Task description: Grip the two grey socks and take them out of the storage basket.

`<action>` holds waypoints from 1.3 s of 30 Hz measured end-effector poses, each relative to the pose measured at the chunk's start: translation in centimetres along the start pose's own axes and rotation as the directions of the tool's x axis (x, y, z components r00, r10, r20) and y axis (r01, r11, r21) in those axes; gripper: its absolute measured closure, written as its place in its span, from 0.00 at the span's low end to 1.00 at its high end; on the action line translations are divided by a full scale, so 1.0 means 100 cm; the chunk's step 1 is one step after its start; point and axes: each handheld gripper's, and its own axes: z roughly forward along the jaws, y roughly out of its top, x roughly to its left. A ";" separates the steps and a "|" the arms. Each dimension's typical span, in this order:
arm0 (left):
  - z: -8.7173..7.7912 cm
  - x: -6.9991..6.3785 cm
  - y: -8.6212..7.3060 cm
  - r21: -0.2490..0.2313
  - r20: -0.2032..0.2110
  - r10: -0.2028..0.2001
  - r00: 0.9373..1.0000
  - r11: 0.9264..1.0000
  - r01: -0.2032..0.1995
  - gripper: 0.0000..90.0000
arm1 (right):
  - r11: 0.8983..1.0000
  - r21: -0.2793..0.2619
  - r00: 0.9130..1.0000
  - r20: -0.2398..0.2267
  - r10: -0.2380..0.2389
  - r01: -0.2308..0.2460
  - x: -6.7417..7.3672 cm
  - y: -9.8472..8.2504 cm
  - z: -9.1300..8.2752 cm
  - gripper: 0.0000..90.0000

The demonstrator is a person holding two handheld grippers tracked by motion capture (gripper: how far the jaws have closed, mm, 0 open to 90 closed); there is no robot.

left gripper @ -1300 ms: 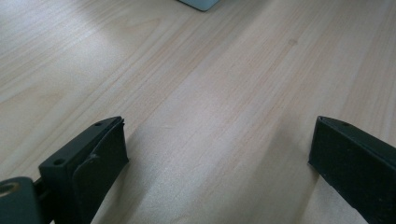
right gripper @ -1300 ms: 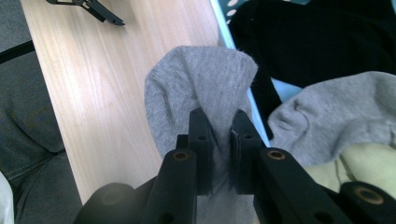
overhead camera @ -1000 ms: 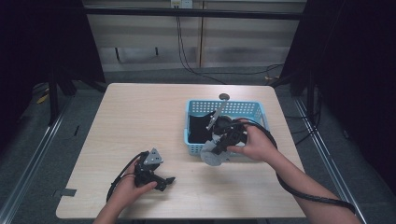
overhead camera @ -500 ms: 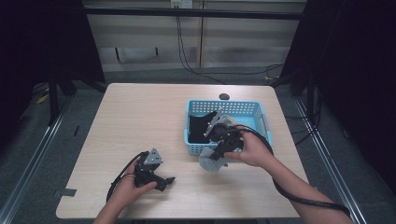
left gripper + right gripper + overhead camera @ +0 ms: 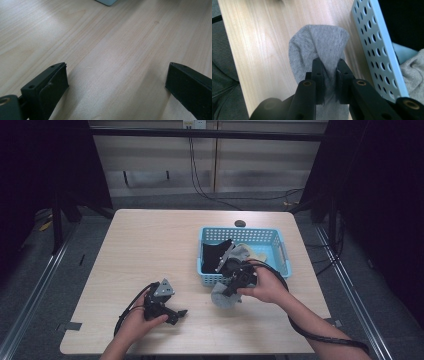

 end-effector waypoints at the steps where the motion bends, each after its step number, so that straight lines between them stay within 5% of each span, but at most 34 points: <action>1: 0.000 0.000 0.000 0.000 0.000 0.000 1.000 1.000 0.000 0.04 | 1.000 0.002 1.000 -0.002 -0.001 0.001 0.000 0.000 0.001 0.88; 22: 0.000 0.000 0.000 0.000 0.000 0.000 1.000 1.000 0.000 0.04 | 1.000 0.026 1.000 0.007 -0.012 0.012 0.000 -0.010 0.015 0.82; 39: 0.000 0.000 0.000 0.000 0.000 0.000 1.000 1.000 0.000 0.04 | 1.000 0.008 1.000 0.014 0.007 -0.007 0.002 -0.014 -0.001 0.65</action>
